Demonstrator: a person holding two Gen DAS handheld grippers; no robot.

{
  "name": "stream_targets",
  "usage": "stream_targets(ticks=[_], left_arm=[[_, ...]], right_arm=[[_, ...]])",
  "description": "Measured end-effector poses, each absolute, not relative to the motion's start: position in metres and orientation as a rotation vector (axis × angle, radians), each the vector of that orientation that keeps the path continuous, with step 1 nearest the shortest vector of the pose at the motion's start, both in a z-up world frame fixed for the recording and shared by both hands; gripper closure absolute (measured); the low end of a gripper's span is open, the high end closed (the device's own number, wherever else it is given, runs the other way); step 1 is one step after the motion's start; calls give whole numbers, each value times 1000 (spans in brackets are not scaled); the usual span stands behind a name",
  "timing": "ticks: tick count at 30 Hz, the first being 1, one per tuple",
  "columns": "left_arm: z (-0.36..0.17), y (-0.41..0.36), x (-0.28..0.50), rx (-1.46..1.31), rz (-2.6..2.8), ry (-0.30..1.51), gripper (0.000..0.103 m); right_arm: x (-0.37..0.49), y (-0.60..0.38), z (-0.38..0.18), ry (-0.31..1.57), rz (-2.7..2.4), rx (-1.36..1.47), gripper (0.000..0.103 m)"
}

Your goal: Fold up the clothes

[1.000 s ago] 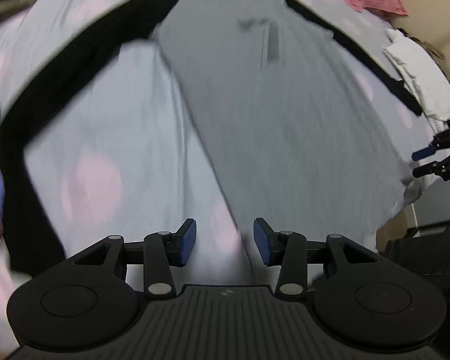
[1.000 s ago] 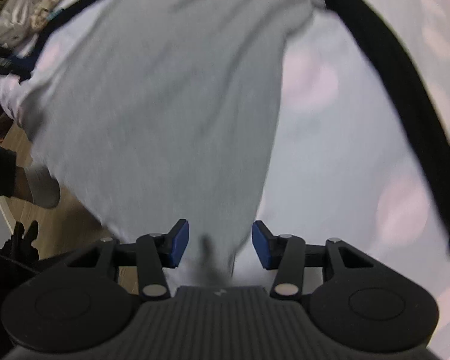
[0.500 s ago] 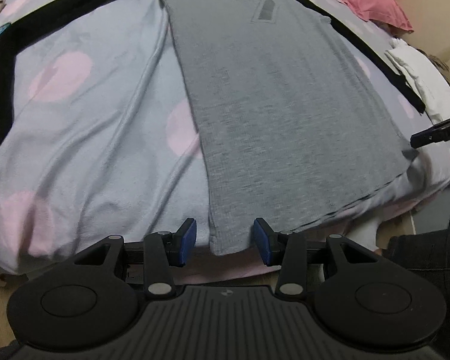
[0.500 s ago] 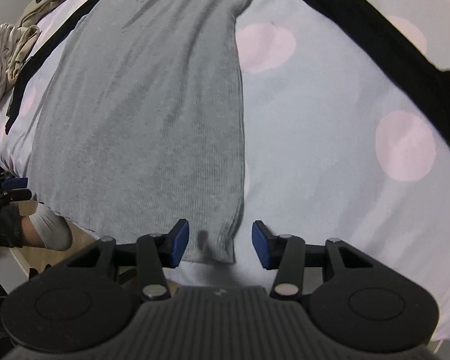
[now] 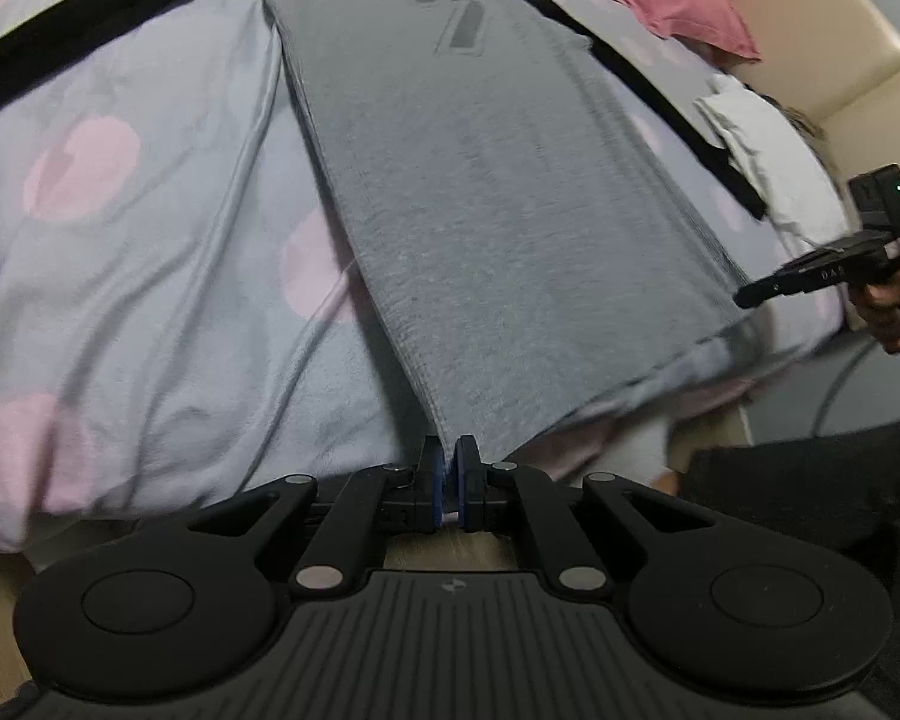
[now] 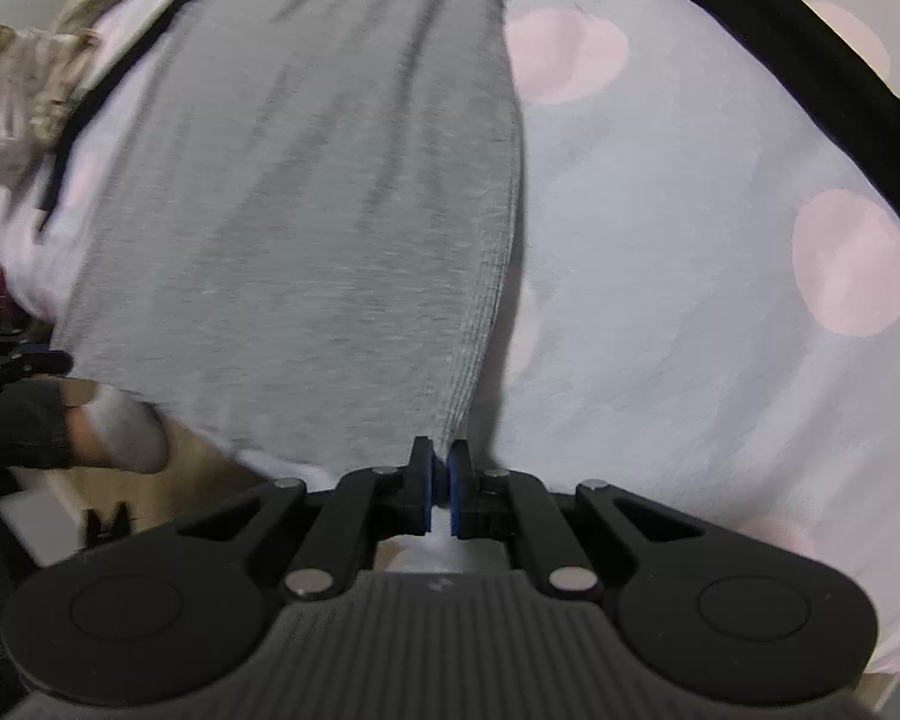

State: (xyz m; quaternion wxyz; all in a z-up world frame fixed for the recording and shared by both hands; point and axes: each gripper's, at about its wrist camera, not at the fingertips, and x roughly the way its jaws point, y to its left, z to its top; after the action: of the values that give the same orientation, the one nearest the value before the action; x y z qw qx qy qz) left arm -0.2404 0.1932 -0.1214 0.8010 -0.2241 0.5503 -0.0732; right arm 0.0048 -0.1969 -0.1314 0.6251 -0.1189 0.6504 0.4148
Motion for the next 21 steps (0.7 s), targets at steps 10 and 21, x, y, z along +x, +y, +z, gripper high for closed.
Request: stream_targets(ticks=[10,21], left_arm=[[-104,206,-253,-439,-255,1245,101],[-151,179,-241,-347,-212,1369,98]], right_arm=[[-18,-208,-111,1558,1203,-237,97],[-22,-221,-141,1628,1105,-424,97]])
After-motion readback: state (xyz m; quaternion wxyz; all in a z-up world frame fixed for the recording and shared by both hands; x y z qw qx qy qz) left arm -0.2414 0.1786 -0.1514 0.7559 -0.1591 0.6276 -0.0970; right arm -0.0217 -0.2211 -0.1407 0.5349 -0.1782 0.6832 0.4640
